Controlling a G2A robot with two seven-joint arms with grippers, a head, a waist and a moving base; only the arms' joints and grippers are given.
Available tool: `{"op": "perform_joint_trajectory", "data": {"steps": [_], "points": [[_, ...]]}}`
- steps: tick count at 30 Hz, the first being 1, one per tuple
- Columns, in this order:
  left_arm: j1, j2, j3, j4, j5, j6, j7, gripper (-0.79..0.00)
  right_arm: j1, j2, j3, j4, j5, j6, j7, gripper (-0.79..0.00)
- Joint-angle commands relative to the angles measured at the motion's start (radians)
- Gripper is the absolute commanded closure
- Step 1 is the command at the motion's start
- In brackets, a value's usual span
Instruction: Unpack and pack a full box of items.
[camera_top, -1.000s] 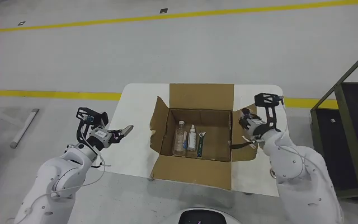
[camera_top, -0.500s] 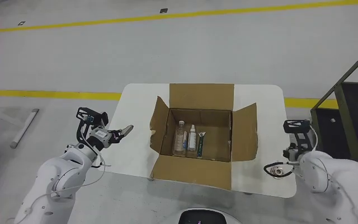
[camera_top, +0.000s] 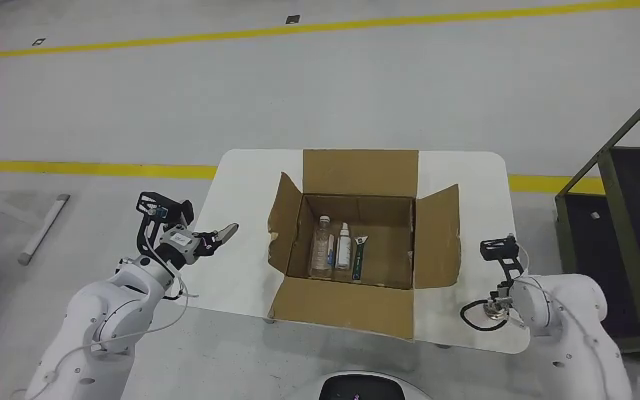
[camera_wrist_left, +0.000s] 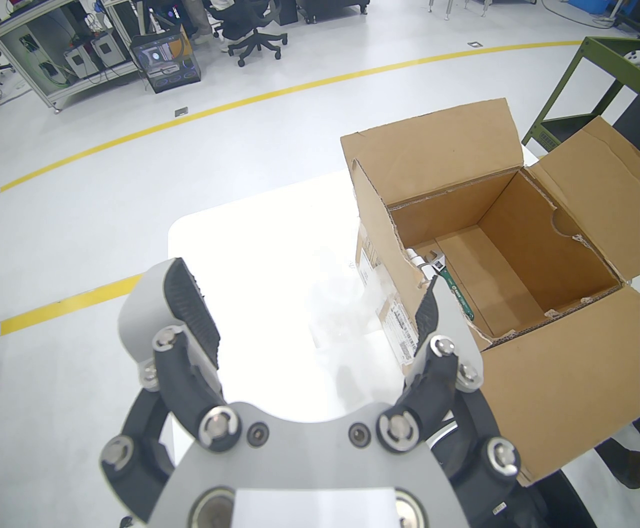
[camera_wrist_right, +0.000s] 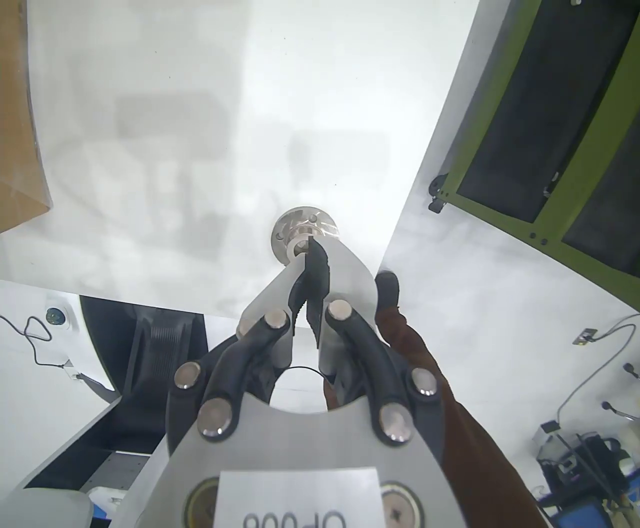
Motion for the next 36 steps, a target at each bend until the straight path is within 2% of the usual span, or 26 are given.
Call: {"op": "perform_joint_trajectory", "data": {"steps": [1,5,10,11,12,15,20,23,36], "points": [[0.000,0.000,0.000,0.000,0.000,0.000,0.000,-0.785,0.000,0.000,0.000,0.000,0.000,0.000,0.000,0.000],[0.000,0.000,0.000,0.000,0.000,0.000,0.000,-0.785,-0.018,-0.003,-0.012,-0.003,0.016,0.021,-0.063,0.000],[0.000,0.000,0.000,0.000,0.000,0.000,0.000,-0.785,-0.037,-0.002,0.013,-0.014,0.058,0.019,-0.065,0.000],[0.000,0.000,0.000,0.000,0.000,0.000,0.000,-0.785,-0.040,-0.001,0.028,-0.011,0.066,0.022,-0.069,-0.022],[0.000,0.000,0.000,0.000,0.000,0.000,0.000,-0.785,-0.045,-0.001,0.039,-0.006,0.079,0.020,-0.069,-0.145],[0.000,0.000,0.000,0.000,0.000,0.000,0.000,-0.785,-0.060,0.003,0.072,-0.001,0.113,0.000,-0.078,-0.299],[0.000,0.000,0.000,0.000,0.000,0.000,0.000,-0.785,-0.079,0.007,0.101,0.002,0.131,-0.019,-0.092,-0.357],[0.000,0.000,0.000,0.000,0.000,0.000,0.000,-0.785,-0.081,0.009,0.100,0.009,0.133,-0.022,-0.098,-0.376],[0.000,0.000,0.000,0.000,0.000,0.000,0.000,-0.785,-0.040,0.014,0.055,0.105,0.115,-0.018,-0.114,-0.360]]}}
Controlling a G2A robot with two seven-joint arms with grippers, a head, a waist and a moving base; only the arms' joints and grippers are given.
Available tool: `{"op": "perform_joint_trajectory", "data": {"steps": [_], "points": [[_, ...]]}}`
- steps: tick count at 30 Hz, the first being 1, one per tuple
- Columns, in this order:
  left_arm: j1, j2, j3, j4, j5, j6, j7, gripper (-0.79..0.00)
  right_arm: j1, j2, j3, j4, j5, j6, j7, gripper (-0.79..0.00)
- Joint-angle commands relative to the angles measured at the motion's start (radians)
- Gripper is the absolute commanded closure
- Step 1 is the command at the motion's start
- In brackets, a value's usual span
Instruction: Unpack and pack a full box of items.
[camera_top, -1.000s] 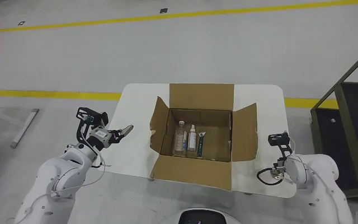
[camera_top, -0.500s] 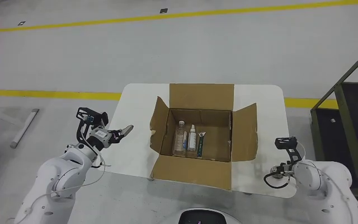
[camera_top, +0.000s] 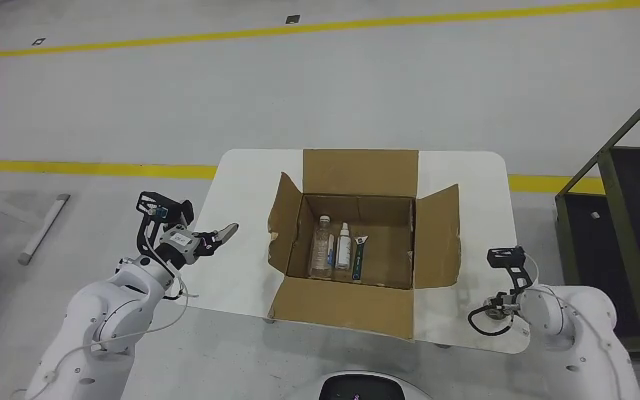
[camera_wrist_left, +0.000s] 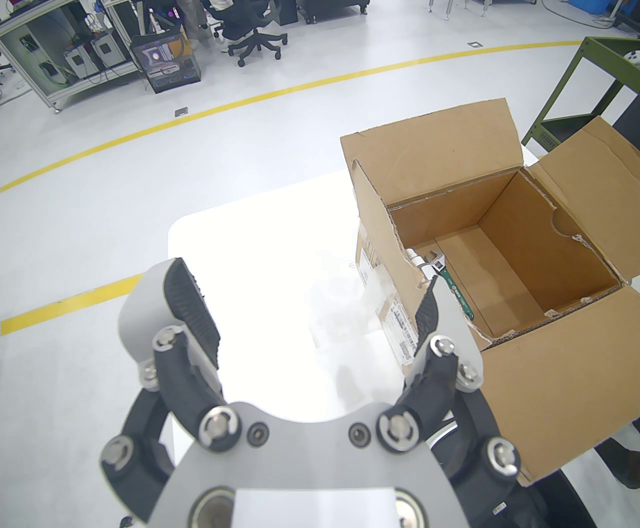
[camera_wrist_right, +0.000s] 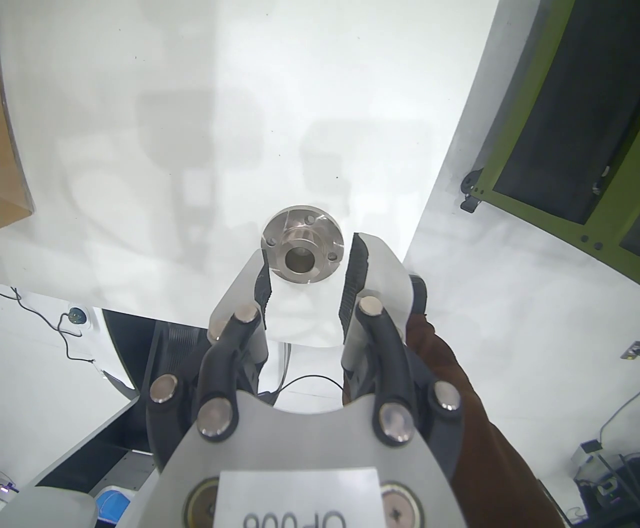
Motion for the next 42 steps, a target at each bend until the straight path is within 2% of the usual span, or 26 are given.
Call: {"op": "perform_joint_trajectory", "data": {"steps": [1,42], "points": [[0.000,0.000,0.000,0.000,0.000,0.000,0.000,-0.785,0.007,0.001,-0.008,0.013,-0.001,-0.001,-0.002,-0.360],[0.000,0.000,0.000,0.000,0.000,0.000,0.000,-0.785,0.015,0.019,-0.032,0.059,0.022,0.005,-0.005,-0.317]]}}
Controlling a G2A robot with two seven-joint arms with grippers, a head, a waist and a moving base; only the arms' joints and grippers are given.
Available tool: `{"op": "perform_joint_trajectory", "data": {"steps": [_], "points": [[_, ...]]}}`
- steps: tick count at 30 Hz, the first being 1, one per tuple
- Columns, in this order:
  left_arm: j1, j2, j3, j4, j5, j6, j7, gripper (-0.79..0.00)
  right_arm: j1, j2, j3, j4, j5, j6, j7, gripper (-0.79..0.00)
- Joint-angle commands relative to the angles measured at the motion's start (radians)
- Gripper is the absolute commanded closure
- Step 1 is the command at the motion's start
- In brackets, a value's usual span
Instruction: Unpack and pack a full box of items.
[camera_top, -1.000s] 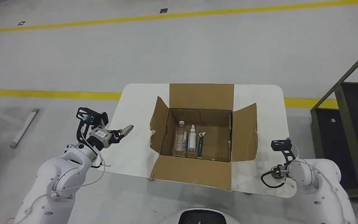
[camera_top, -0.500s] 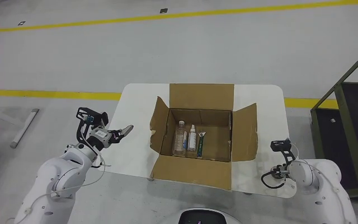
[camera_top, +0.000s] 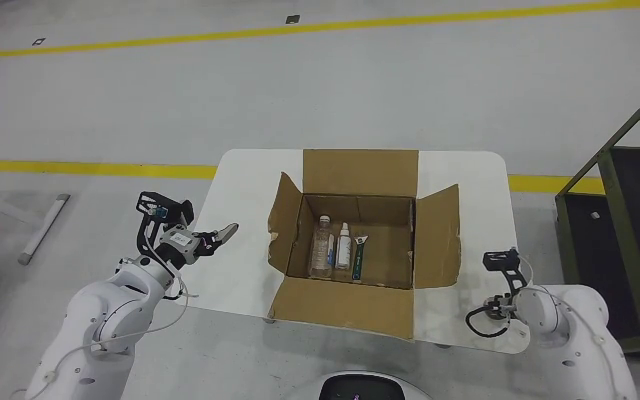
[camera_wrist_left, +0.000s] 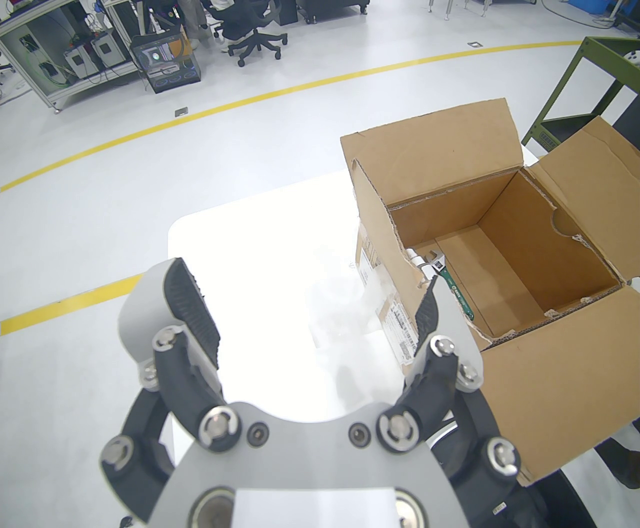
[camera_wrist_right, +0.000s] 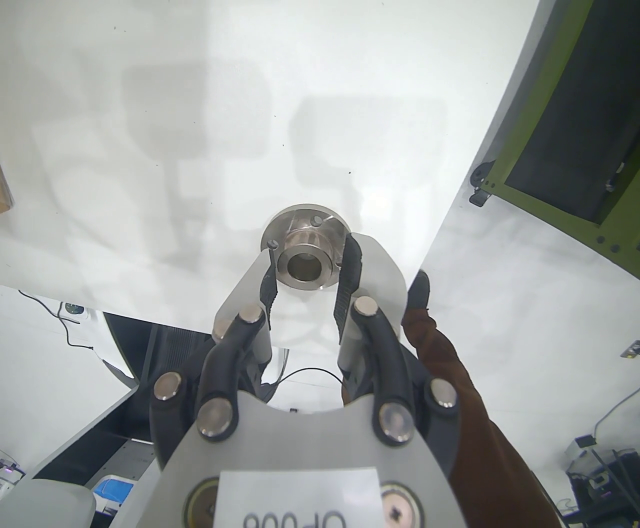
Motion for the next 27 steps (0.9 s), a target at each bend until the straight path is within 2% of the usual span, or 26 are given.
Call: {"op": "perform_joint_trajectory", "data": {"steps": [1,11,18,19,21,27], "points": [[0.000,0.000,0.000,0.000,0.000,0.000,0.000,-0.785,0.002,0.000,-0.005,0.005,0.001,0.003,-0.001,-0.317],[0.000,0.000,0.000,0.000,0.000,0.000,0.000,-0.785,0.013,0.003,-0.019,0.027,0.000,0.012,-0.005,-0.274],[0.000,0.000,0.000,0.000,0.000,0.000,0.000,-0.785,0.016,0.005,-0.020,0.041,0.008,0.018,-0.012,-0.203],[0.000,0.000,0.000,0.000,0.000,0.000,0.000,-0.785,0.016,0.006,-0.020,0.043,0.008,0.020,-0.013,-0.179],[0.000,0.000,0.000,0.000,0.000,0.000,0.000,-0.785,0.015,0.006,-0.019,0.043,0.010,0.024,-0.017,-0.012],[0.000,0.000,0.000,0.000,0.000,0.000,0.000,-0.785,0.005,0.009,-0.002,0.013,0.027,0.033,-0.031,0.000]]}}
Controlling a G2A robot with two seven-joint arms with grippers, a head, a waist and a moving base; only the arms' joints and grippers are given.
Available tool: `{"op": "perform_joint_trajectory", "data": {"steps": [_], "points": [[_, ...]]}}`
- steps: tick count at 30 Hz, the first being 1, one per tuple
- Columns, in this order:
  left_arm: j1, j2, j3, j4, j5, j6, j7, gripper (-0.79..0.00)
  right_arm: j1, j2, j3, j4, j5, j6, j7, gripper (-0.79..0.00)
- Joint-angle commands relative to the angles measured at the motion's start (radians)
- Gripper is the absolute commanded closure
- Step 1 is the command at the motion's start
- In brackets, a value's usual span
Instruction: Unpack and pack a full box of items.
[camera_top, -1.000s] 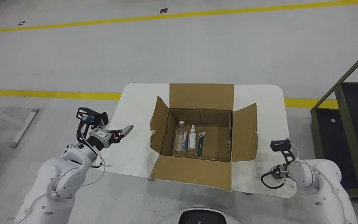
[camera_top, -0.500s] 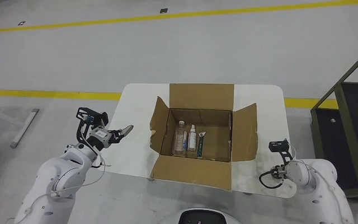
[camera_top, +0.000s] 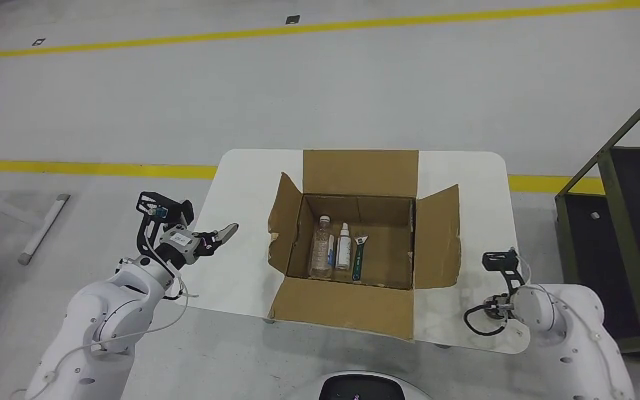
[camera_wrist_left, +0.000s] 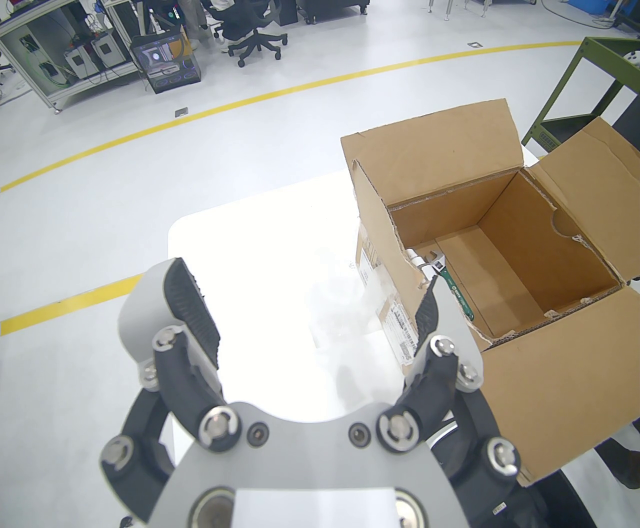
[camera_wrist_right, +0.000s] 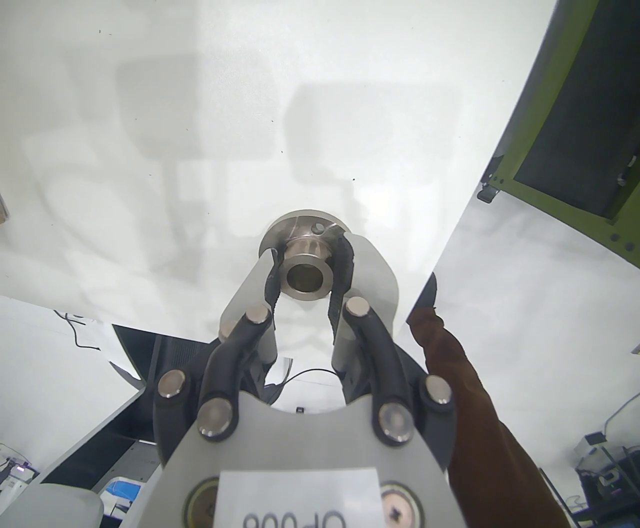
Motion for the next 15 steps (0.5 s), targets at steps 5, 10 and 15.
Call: {"op": "perform_joint_trajectory", "data": {"steps": [5,10,15], "points": [[0.000,0.000,0.000,0.000,0.000,0.000,0.000,-0.785,-0.039,0.003,0.081,-0.133,0.071,0.035,-0.041,0.000],[0.000,0.000,0.000,0.000,0.000,0.000,0.000,-0.785,-0.092,0.001,0.235,-0.319,0.310,0.041,-0.150,0.000],[0.000,0.000,0.000,0.000,0.000,0.000,0.000,-0.785,-0.128,-0.005,0.368,-0.454,0.602,-0.007,-0.263,0.000]]}}
